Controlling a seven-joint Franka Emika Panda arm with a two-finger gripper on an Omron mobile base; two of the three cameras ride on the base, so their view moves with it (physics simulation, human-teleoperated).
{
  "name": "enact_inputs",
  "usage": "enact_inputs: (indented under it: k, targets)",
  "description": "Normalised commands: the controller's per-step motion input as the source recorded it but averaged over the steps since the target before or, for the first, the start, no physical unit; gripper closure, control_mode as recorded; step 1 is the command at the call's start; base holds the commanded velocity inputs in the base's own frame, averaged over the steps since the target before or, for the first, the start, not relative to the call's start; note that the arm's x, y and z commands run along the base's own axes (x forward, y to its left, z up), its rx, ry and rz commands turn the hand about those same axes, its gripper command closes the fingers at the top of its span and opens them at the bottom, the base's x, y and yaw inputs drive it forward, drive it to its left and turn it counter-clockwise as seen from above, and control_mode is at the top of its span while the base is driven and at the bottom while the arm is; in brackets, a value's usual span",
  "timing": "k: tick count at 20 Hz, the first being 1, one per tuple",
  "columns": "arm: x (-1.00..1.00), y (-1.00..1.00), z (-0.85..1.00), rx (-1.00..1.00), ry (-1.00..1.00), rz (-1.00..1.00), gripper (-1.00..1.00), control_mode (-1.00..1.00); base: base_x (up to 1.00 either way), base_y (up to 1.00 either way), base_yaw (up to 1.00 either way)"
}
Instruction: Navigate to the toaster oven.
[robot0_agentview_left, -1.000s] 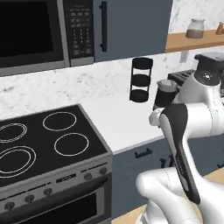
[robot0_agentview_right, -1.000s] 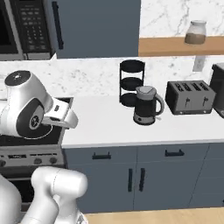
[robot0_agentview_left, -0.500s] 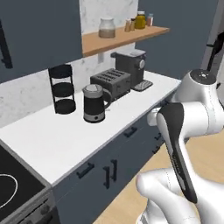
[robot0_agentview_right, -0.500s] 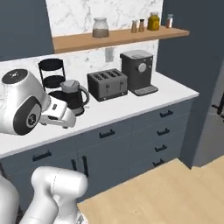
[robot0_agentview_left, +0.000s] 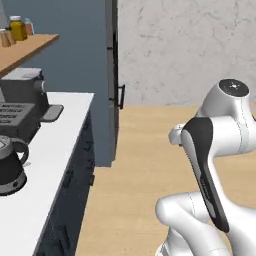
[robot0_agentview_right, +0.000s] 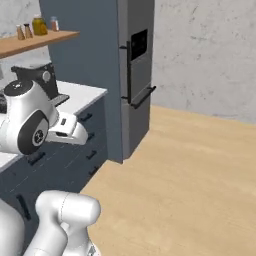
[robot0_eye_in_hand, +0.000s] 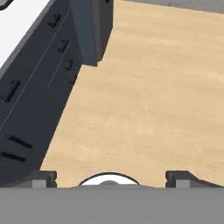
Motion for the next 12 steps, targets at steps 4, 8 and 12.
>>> enact_inputs:
  k: [4, 8, 12]
  targets:
    - [0.00, 0.00, 0.00, 0.00, 0.00, 0.00, -1.00, 1.00, 0.00, 0.00, -1.00]
    - [0.00, 0.00, 0.00, 0.00, 0.00, 0.00, -1.00, 1.00, 0.00, 0.00, -1.00]
    - [0.00, 0.00, 0.00, 0.00, 0.00, 0.00, -1.00, 1.00, 0.00, 0.00, -1.00]
